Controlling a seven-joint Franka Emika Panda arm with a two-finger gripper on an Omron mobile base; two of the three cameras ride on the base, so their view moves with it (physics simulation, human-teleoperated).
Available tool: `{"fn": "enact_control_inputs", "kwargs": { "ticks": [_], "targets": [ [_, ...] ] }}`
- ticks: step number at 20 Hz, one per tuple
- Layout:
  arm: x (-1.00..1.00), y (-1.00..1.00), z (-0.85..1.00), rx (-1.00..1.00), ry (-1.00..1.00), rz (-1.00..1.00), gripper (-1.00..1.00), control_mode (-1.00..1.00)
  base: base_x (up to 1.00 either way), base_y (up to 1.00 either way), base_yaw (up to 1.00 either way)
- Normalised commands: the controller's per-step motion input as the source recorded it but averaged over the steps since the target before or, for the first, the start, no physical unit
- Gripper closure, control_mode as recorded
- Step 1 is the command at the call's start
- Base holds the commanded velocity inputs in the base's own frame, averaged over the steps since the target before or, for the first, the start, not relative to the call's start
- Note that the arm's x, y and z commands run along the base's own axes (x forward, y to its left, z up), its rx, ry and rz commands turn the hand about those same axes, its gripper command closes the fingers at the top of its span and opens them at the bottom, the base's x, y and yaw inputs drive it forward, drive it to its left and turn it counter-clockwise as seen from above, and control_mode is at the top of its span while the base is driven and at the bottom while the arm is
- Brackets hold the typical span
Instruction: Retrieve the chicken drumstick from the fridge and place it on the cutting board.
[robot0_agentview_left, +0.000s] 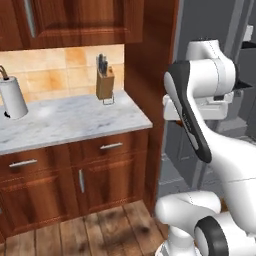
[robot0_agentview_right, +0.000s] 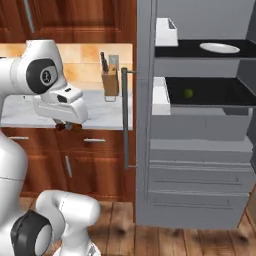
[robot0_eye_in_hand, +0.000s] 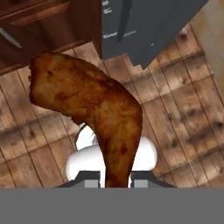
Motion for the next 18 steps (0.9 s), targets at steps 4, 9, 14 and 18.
{"fn": "enact_control_inputs", "kwargs": {
  "ticks": [4, 9, 14, 18],
  "targets": [
    [0.0, 0.0, 0.0, 0.0, 0.0, 0.0, 1.0, 1.0, -0.19, 0.82, -0.06],
    [0.0, 0.0, 0.0, 0.0, 0.0, 0.0, 1.0, 1.0, -0.02, 0.71, 0.07],
    [0.0, 0.0, 0.0, 0.0, 0.0, 0.0, 1.0, 1.0, 0.0, 0.59, 0.21],
    [0.0, 0.0, 0.0, 0.0, 0.0, 0.0, 1.0, 1.0, 0.05, 0.41, 0.26]
  ]
}}
